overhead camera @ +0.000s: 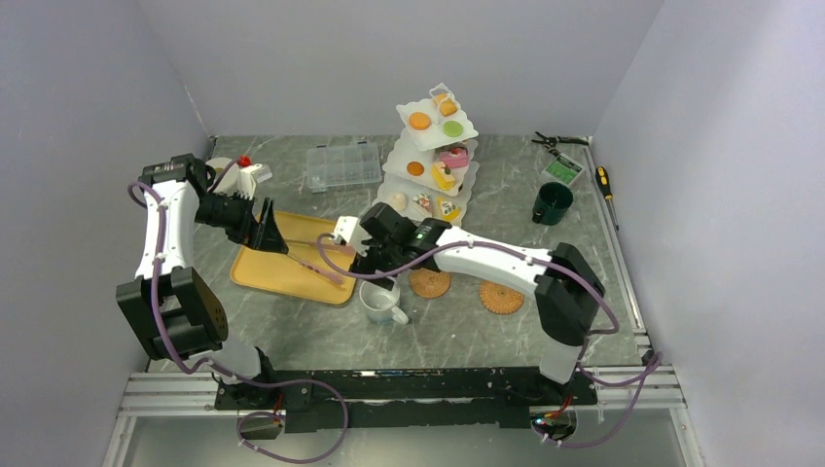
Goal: Serve the afternoon tea
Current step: Place the cup at the center of the board.
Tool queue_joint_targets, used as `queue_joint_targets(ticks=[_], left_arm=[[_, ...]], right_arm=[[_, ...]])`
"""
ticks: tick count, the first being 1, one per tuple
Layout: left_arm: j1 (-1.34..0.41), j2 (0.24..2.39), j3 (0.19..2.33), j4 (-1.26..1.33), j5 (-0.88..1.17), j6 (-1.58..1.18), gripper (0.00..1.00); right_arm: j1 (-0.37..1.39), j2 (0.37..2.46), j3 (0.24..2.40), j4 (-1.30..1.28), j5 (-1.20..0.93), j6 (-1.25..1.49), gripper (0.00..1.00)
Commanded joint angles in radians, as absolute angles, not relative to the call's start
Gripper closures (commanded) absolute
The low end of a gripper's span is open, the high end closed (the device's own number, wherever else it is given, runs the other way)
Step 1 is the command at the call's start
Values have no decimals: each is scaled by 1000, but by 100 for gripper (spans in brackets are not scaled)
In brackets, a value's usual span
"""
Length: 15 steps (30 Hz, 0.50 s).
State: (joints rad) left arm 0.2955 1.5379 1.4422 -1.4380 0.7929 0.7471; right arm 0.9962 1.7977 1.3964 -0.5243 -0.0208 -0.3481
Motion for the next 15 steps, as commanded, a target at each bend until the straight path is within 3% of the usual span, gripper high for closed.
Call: queue_joint_targets(ticks=[1, 2, 3, 10, 15], left_arm=[[295, 1519, 1473, -1437, 829, 747, 7], [296, 1518, 1477, -1430, 826, 735, 6], [296, 1520, 1482, -1426, 821, 723, 7], [309, 1499, 1441, -1303, 678, 624, 7], [348, 1505, 1446, -1204, 549, 556, 7]], right_arm=[[1012, 1622, 1418, -508, 107, -165, 16], [1014, 1577, 1378, -488, 100, -124, 4], [1016, 1526, 1335, -466, 98, -74, 1], [1017, 1293, 1068, -432, 152, 226, 0], [1019, 1240, 1024, -544, 374, 416, 0]])
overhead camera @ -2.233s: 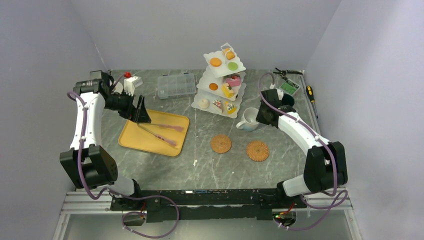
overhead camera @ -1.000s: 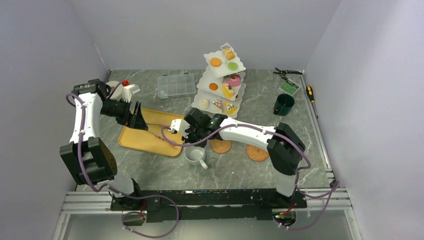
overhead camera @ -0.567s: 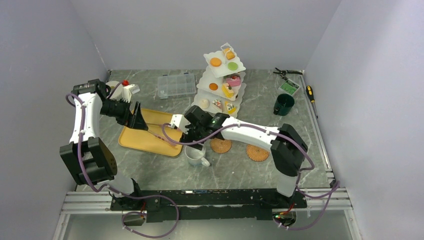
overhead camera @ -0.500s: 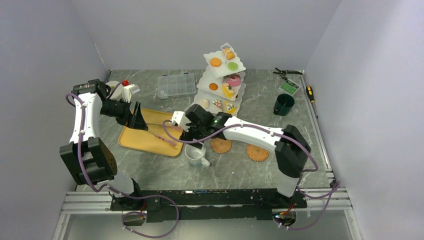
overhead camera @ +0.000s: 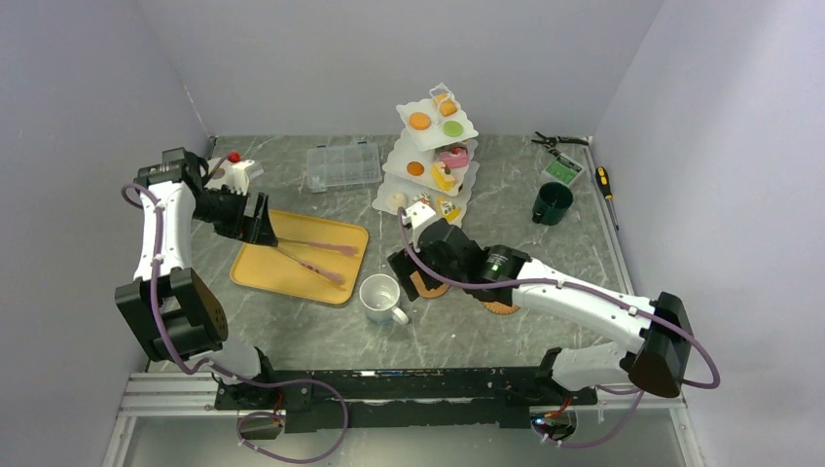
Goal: Serve the afternoon tea
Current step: Place the cup at the center of the board, then pick up the cup at the center of the board.
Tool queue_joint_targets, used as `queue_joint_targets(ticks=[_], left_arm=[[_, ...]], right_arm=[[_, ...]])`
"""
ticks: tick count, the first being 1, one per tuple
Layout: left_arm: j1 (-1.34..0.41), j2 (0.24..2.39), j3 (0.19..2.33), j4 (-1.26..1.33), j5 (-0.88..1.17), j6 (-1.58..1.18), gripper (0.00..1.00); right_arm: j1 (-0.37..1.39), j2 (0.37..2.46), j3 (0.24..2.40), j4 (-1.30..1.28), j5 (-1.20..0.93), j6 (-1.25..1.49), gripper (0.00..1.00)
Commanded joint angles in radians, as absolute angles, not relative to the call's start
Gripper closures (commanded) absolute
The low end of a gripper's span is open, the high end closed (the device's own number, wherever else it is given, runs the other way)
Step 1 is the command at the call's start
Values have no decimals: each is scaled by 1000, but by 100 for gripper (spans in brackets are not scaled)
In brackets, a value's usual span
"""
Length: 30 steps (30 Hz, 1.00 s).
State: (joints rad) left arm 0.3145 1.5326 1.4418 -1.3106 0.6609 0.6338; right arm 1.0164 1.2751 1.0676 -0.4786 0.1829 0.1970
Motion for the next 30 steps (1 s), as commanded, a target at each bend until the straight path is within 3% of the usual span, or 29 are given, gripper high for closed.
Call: queue_joint_targets(ticks=[1, 7, 12, 25, 30], left_arm=[[360, 1504, 1446, -1191, 539, 545, 7], [415, 1461, 1396, -1124, 560, 519, 7], [415, 1475, 1422, -1146, 580, 511, 7], [417, 1454, 1418, -1193, 586, 559, 7], [417, 1467, 1437, -1204, 581, 563, 7]], right_arm=[[1019, 1223, 999, -533, 406, 447, 0], [1009, 1192, 949, -443, 341, 462, 0], [1102, 1260, 983, -454, 366, 384, 1], [1198, 1452, 1003, -331, 170, 260, 17], [1199, 1526, 1017, -314, 171, 250, 28]])
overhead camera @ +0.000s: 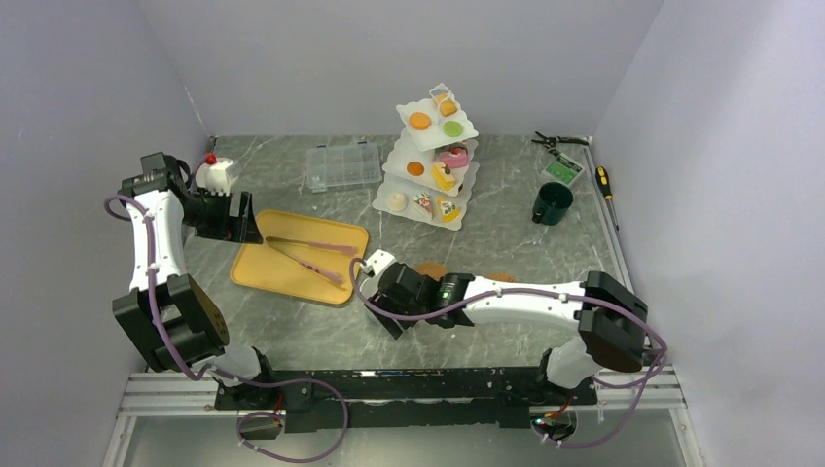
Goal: Serve the afternoon tea
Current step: Pick up the cup at the center of the board.
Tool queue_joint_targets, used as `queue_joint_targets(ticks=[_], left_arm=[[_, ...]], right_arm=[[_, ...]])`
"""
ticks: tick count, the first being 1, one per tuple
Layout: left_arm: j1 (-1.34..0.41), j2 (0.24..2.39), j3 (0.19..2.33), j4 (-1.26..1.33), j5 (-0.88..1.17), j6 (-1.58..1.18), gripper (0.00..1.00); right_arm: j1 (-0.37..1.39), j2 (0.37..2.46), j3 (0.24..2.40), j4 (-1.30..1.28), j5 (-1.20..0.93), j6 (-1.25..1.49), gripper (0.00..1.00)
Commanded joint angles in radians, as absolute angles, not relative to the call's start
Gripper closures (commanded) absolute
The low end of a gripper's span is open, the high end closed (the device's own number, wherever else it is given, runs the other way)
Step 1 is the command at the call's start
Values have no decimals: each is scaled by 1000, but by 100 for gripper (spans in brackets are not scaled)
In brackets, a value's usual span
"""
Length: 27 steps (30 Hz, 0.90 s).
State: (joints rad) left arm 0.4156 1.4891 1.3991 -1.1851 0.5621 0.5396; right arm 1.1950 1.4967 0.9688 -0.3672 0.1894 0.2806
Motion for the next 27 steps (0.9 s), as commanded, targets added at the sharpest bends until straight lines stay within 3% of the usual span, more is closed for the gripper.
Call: queue_joint_targets(ticks=[1, 4, 6, 8, 9, 20, 27], left_arm=[[417, 1467, 1437, -1203, 582, 562, 7], [417, 1466, 1436, -1201, 588, 559, 7], [417, 1465, 1435, -1200, 589, 558, 7], [417, 1468, 1440, -1206, 591, 561, 7], [417, 1469, 1445, -1208, 590, 561, 7], [418, 1466, 1486, -1226, 596, 568, 7], [417, 1465, 1475, -1225, 606, 574, 7]], right_arm=[[1198, 1535, 1016, -306, 174, 248, 31], [1199, 1560, 1018, -283, 184, 231, 47], [1200, 1575, 1028, -278, 197, 218, 68], [1202, 1578, 1038, -278, 231, 212, 96], [1202, 1573, 1042, -283, 254, 213, 100], [1192, 1395, 1041, -317, 490, 189, 100], [1068, 1311, 975, -329, 467, 239, 100]])
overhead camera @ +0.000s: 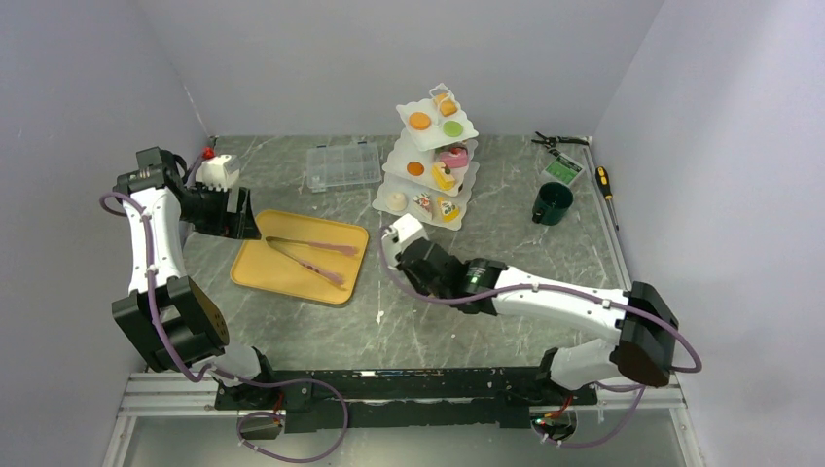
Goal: Serve the afternoon tea
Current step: Place the cup on the coaster.
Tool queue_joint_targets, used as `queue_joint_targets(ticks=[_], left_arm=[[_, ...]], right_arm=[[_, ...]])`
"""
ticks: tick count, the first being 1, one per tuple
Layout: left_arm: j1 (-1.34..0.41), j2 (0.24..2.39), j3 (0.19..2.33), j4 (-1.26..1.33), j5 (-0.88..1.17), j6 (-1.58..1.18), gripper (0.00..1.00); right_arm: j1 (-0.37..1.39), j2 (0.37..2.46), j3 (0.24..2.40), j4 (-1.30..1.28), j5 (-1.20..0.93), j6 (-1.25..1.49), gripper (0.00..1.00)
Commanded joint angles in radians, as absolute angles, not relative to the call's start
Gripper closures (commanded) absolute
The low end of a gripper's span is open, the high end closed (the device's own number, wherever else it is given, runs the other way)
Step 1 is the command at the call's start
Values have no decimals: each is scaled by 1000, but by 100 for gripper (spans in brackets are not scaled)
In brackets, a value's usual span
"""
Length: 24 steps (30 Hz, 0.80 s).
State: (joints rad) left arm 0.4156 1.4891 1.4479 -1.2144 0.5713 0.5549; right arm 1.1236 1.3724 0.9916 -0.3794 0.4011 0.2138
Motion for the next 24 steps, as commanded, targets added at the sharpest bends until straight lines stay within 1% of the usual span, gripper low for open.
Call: queue_joint_targets(ticks=[1, 6, 13, 24], left_arm=[[417, 1467, 1474, -1224, 606, 574, 7], [417, 1470, 1485, -1235, 612, 580, 7], [417, 1473, 1477, -1234, 619, 585, 7], [418, 1485, 1498, -1240, 626, 586, 7]], right_arm=[[1055, 1305, 967, -338, 466, 244, 100], [1012, 1276, 908, -355, 464, 264, 100], [1000, 1279, 845, -343, 441, 300, 100], [930, 1348, 857, -351, 350, 304, 100]])
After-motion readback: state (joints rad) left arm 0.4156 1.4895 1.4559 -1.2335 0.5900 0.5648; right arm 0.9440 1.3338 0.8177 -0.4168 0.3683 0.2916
